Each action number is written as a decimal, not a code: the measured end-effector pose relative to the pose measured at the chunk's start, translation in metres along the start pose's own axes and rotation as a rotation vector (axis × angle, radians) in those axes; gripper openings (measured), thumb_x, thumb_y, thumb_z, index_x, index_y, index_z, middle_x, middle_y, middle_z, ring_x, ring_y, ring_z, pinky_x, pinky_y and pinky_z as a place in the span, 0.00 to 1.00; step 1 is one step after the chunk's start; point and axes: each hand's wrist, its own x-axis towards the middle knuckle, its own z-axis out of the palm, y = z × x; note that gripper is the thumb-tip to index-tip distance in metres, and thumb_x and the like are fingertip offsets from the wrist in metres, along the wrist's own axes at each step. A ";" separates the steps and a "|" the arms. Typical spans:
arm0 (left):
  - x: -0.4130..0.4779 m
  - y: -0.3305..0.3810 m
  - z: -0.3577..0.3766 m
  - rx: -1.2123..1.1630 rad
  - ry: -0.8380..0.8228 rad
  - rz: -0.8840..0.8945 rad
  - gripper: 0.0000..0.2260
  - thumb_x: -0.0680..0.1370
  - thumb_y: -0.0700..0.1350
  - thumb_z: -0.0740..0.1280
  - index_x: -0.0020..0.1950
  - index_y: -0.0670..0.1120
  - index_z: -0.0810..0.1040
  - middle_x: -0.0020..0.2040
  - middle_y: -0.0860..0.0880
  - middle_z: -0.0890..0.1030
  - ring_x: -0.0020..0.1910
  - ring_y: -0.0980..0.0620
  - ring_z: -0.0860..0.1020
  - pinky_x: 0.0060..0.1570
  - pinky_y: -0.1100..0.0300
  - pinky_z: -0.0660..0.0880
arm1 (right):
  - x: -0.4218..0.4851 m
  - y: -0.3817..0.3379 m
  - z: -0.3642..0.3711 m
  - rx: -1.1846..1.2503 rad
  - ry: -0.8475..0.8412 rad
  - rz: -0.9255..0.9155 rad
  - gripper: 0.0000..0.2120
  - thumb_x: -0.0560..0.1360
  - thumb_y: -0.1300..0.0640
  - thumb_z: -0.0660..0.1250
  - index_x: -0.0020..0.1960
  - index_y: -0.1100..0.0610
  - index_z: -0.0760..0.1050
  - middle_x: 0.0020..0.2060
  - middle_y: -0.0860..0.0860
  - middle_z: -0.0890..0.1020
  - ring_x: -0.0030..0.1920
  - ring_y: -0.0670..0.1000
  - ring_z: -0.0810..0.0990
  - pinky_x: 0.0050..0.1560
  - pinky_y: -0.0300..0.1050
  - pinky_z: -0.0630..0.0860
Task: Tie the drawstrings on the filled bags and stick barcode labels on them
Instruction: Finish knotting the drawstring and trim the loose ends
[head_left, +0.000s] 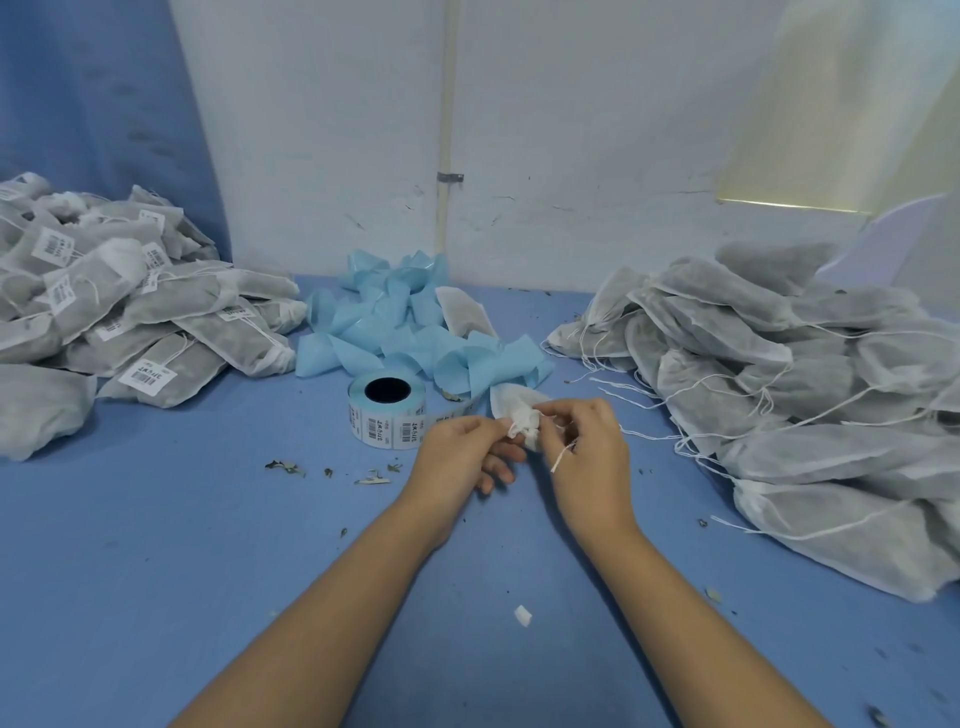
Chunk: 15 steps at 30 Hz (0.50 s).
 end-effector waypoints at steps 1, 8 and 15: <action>0.001 0.000 0.000 -0.020 0.005 -0.003 0.09 0.79 0.40 0.63 0.41 0.40 0.79 0.31 0.47 0.82 0.22 0.56 0.74 0.20 0.67 0.66 | 0.000 0.001 0.000 0.005 0.014 -0.006 0.07 0.75 0.65 0.66 0.49 0.56 0.80 0.45 0.47 0.75 0.42 0.33 0.74 0.42 0.23 0.66; 0.006 0.004 -0.007 -0.302 0.083 -0.115 0.05 0.80 0.40 0.63 0.49 0.41 0.78 0.35 0.47 0.84 0.23 0.58 0.74 0.21 0.69 0.66 | -0.002 -0.008 -0.003 0.147 0.024 -0.009 0.10 0.72 0.67 0.69 0.41 0.52 0.78 0.38 0.47 0.80 0.38 0.40 0.76 0.41 0.28 0.70; 0.009 0.005 -0.011 -0.370 0.022 -0.148 0.06 0.80 0.41 0.62 0.48 0.40 0.77 0.38 0.46 0.85 0.22 0.57 0.72 0.21 0.69 0.64 | -0.006 -0.009 0.002 -0.241 -0.365 -0.086 0.07 0.68 0.63 0.67 0.32 0.58 0.72 0.28 0.48 0.74 0.31 0.47 0.69 0.34 0.41 0.64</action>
